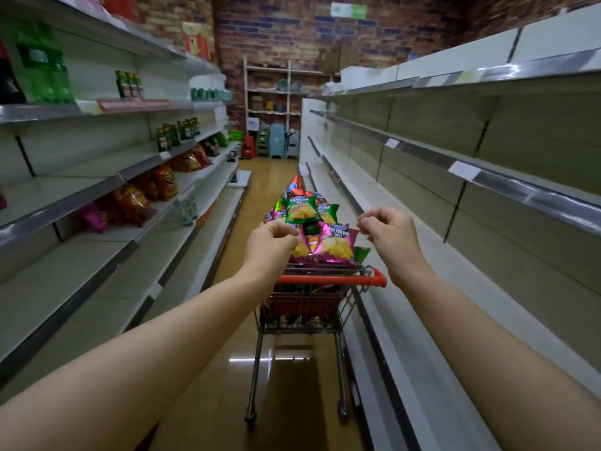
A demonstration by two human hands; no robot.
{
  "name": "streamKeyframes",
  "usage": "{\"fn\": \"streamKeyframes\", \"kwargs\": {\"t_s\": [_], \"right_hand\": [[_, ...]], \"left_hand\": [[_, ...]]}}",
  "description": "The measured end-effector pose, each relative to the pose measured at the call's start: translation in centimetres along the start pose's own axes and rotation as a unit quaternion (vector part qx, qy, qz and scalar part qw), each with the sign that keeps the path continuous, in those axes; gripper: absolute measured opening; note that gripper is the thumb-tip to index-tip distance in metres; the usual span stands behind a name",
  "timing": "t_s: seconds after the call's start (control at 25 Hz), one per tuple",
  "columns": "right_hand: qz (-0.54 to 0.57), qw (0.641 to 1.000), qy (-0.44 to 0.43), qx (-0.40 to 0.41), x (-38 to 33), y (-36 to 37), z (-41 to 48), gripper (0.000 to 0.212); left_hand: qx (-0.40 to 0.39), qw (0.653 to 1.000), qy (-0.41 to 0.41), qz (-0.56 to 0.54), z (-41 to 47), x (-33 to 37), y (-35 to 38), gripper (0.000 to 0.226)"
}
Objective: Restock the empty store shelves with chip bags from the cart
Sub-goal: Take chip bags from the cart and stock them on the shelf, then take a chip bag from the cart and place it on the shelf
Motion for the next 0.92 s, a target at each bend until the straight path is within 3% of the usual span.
{"fn": "streamKeyframes", "kwargs": {"t_s": [0.2, 0.56, 0.92], "right_hand": [[-0.011, 0.999, 0.023, -0.041, 3.9, 1.1, 9.4, 0.019], [-0.005, 0.995, 0.071, -0.07, 10.0, 6.1, 21.6, 0.018], [-0.033, 0.994, 0.091, -0.042, 12.1, 14.3, 37.4, 0.022]], "left_hand": [[0.039, 0.998, -0.039, 0.018, 7.9, -4.2, 3.4, 0.017], [0.029, 0.996, -0.064, 0.052, 19.1, -10.3, 6.4, 0.016], [-0.001, 0.996, -0.077, 0.049, 35.9, -16.5, 6.5, 0.019]]}}
Point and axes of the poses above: each hand's wrist, its own z-axis towards the middle knuckle, its own y-axis out of the palm, x = y × z, the point moved 5 cm from there along z, towards the middle knuckle, and after that the axes turned 10 degrees about y, right-handed, at the moved point
